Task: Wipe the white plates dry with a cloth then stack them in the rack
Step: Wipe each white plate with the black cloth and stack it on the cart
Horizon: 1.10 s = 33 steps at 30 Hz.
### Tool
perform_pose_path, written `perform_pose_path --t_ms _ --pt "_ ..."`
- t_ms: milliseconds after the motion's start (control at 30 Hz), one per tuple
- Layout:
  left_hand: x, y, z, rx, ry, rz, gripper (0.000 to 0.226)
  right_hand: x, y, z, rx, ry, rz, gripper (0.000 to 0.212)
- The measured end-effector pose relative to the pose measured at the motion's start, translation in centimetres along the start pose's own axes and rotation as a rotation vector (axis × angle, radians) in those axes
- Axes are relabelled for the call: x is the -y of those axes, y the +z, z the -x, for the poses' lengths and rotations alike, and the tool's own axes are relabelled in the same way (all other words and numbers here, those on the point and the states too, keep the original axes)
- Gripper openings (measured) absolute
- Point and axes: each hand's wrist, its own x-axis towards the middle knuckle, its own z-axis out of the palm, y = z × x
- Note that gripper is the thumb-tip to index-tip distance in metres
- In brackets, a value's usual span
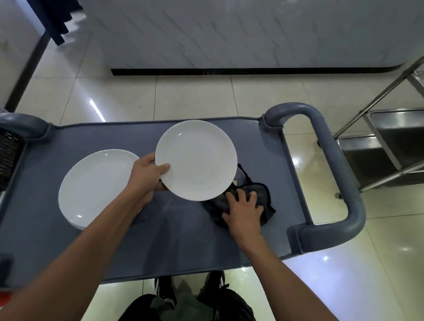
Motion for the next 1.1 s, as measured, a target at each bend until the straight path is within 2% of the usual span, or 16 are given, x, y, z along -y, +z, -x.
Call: perform_pose_path --t_ms 167,233,367,467,567,700,833,1000,1100 --pt "-0.1 -0.1 0.5 -0.026 0.013 0.007 0.026 -1.9 -0.1 0.0 -0.121 -0.071 -0.111 0.052" --pt "-0.1 -0.3 0.6 -0.033 0.024 0.017 0.026 -2.9 -0.3 -0.3 -0.187 -0.071 -0.297 0.049" --pt "-0.3 -0.4 0.6 -0.047 0.043 0.037 0.024 -4.5 -2.9 -0.2 -0.362 0.102 -0.802 0.044" --pt "-0.3 0.0 0.5 -0.059 0.054 0.038 0.025 -5.2 -6.1 -0.2 -0.492 0.158 -0.951 0.039" --pt "-0.3 0.8 0.5 -0.062 0.055 0.04 0.025 -5.3 -9.3 0.2 -0.604 0.134 -1.052 0.035" --pt "-0.2 1.9 0.9 -0.053 0.052 0.039 0.024 -3.8 -12.6 0.9 -0.667 -0.026 -1.084 0.033" --pt "-0.2 3.1 1.7 -0.031 0.064 0.037 0.026 -0.9 -14.2 0.6 -0.665 -0.205 -1.044 0.042" --pt "-0.5 4.3 3.0 0.033 0.092 0.045 0.025 3.0 -13.9 -0.4 -0.607 -0.365 -0.887 0.05" --pt "-0.8 4.1 3.7 0.046 0.092 0.061 0.025 4.0 -12.5 -0.8 -0.574 -0.415 -0.692 0.052"
